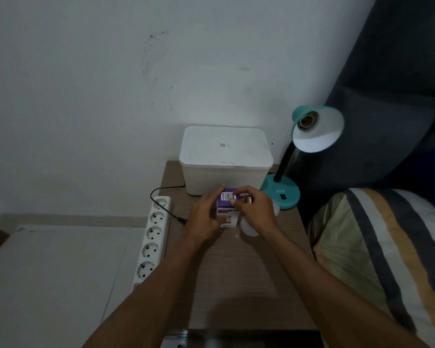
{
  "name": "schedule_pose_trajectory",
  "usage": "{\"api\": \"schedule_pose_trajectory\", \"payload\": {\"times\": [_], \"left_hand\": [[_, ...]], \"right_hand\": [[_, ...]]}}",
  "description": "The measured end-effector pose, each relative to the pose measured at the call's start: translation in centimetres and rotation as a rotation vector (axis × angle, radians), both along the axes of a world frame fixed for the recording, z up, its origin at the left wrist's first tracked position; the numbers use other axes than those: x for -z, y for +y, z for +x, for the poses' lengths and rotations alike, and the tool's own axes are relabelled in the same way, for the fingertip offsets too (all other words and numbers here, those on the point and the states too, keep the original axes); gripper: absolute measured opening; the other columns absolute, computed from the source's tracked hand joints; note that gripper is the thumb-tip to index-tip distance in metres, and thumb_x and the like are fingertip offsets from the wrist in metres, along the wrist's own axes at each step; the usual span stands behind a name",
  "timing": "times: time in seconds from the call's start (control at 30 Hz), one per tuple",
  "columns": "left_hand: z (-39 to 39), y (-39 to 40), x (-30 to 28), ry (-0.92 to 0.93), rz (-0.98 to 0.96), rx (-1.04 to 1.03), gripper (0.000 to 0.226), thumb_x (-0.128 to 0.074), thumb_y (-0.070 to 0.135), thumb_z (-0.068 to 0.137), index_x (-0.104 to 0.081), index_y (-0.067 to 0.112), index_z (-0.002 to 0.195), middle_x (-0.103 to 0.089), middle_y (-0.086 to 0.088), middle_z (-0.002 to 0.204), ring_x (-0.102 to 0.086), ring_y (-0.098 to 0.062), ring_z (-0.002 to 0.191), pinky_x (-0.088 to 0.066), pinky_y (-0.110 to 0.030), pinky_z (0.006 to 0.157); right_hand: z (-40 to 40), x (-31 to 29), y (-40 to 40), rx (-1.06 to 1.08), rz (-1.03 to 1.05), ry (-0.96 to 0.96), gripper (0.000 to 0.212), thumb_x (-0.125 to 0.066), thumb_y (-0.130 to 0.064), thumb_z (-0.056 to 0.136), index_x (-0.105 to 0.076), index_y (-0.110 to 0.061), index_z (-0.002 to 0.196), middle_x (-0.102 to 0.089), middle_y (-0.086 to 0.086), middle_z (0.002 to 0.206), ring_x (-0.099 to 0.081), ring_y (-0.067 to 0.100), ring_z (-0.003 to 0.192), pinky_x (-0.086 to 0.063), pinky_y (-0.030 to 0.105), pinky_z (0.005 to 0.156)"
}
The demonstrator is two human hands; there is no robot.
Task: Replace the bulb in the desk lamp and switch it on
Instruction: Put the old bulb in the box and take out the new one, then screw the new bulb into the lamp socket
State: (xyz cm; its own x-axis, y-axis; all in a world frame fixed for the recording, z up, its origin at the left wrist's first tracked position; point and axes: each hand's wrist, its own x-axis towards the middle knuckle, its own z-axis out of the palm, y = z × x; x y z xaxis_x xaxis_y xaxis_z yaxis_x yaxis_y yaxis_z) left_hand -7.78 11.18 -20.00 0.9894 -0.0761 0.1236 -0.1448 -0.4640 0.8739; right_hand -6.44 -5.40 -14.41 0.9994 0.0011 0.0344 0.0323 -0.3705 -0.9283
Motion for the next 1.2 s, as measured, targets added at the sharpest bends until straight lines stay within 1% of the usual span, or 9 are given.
{"api": "schedule_pose_trajectory", "payload": {"times": [0.3,0.4,0.47,0.6,0.77,0.87,0.93,1.07,1.2], "left_hand": [[-0.1,-0.1,-0.1,-0.009,0.006,0.024,0.089,-0.08,0.003,0.084,-0.036,0.031,0.157,-0.049,-0.005,0.144,-0.056,-0.02,0.13,-0.055,-0.033,0.104],[-0.1,-0.1,-0.3,-0.006,0.009,0.027,0.092,-0.082,0.006,0.083,-0.033,0.039,0.155,-0.049,-0.005,0.146,-0.055,-0.022,0.133,-0.055,-0.038,0.106],[-0.2,0.0,-0.6,0.003,-0.011,0.024,0.1,-0.085,0.014,0.081,-0.027,0.048,0.155,-0.049,-0.003,0.149,-0.054,-0.02,0.135,-0.054,-0.045,0.106],[-0.9,0.0,-1.8,-0.003,-0.03,0.014,0.119,-0.09,0.027,0.077,-0.009,0.048,0.161,-0.044,0.001,0.157,-0.051,-0.016,0.14,-0.053,-0.051,0.107],[-1.5,-0.9,-5.1,-0.36,0.179,-0.083,0.103,-0.084,0.043,0.082,-0.023,0.024,0.162,-0.034,-0.004,0.164,-0.033,-0.021,0.151,-0.042,-0.045,0.117],[-0.5,-2.8,-7.3,-0.555,0.278,-0.064,0.092,-0.076,0.047,0.086,-0.032,0.014,0.159,-0.032,-0.01,0.165,-0.025,-0.027,0.156,-0.033,-0.047,0.123],[0.4,-4.7,-9.0,-0.619,0.277,-0.034,0.088,-0.077,0.043,0.087,-0.036,0.01,0.157,-0.035,-0.013,0.163,-0.027,-0.029,0.155,-0.03,-0.044,0.125],[2.5,-8.6,-12.5,-0.648,0.295,0.067,0.09,-0.081,0.033,0.086,-0.033,0.011,0.159,-0.037,-0.012,0.162,-0.03,-0.027,0.153,-0.03,-0.041,0.125],[5.6,-11.2,-15.1,-0.569,0.259,0.196,0.113,-0.09,0.039,0.075,-0.024,0.011,0.162,-0.031,-0.006,0.166,-0.03,-0.022,0.152,-0.027,-0.03,0.124]], "right_hand": [[-0.1,-0.5,0.5,0.074,-0.038,0.17,0.044,-0.08,-0.018,0.083,-0.054,-0.014,0.118,-0.064,0.001,0.103,-0.067,0.015,0.091,-0.056,0.02,0.069],[0.0,-1.0,0.0,0.121,-0.147,0.186,0.024,-0.073,-0.018,0.087,-0.057,-0.01,0.102,-0.06,-0.003,0.084,-0.059,0.01,0.076,-0.042,0.012,0.057],[-0.1,-1.4,-0.4,0.15,-0.173,0.171,0.009,-0.063,-0.011,0.089,-0.063,-0.007,0.081,-0.06,-0.001,0.069,-0.057,0.012,0.066,-0.041,0.02,0.056],[0.1,-2.4,-1.9,0.202,-0.075,0.257,0.01,-0.061,-0.014,0.088,-0.07,-0.009,0.088,-0.068,0.007,0.091,-0.064,0.025,0.09,-0.048,0.031,0.072],[-0.3,-5.1,-4.1,0.228,0.188,0.19,0.011,-0.065,-0.03,0.09,-0.068,-0.023,0.097,-0.075,0.004,0.092,-0.07,0.028,0.093,-0.058,0.046,0.087],[-0.6,-7.8,-5.7,0.243,0.271,0.15,0.016,-0.055,-0.028,0.101,-0.068,-0.021,0.109,-0.07,-0.005,0.091,-0.068,0.018,0.088,-0.058,0.033,0.081],[-0.3,-9.4,-6.9,0.266,0.297,0.128,0.014,-0.059,-0.032,0.093,-0.067,-0.026,0.102,-0.07,-0.002,0.096,-0.069,0.019,0.091,-0.058,0.036,0.084],[0.8,-11.3,-10.4,0.384,0.305,0.147,0.057,-0.053,-0.051,0.05,-0.066,-0.014,0.091,-0.073,0.015,0.091,-0.07,0.037,0.086,-0.057,0.059,0.081],[1.5,-13.7,-12.7,0.385,0.3,0.128,0.039,-0.066,-0.045,0.065,-0.068,-0.013,0.087,-0.074,0.014,0.095,-0.07,0.035,0.092,-0.058,0.06,0.079]]}}
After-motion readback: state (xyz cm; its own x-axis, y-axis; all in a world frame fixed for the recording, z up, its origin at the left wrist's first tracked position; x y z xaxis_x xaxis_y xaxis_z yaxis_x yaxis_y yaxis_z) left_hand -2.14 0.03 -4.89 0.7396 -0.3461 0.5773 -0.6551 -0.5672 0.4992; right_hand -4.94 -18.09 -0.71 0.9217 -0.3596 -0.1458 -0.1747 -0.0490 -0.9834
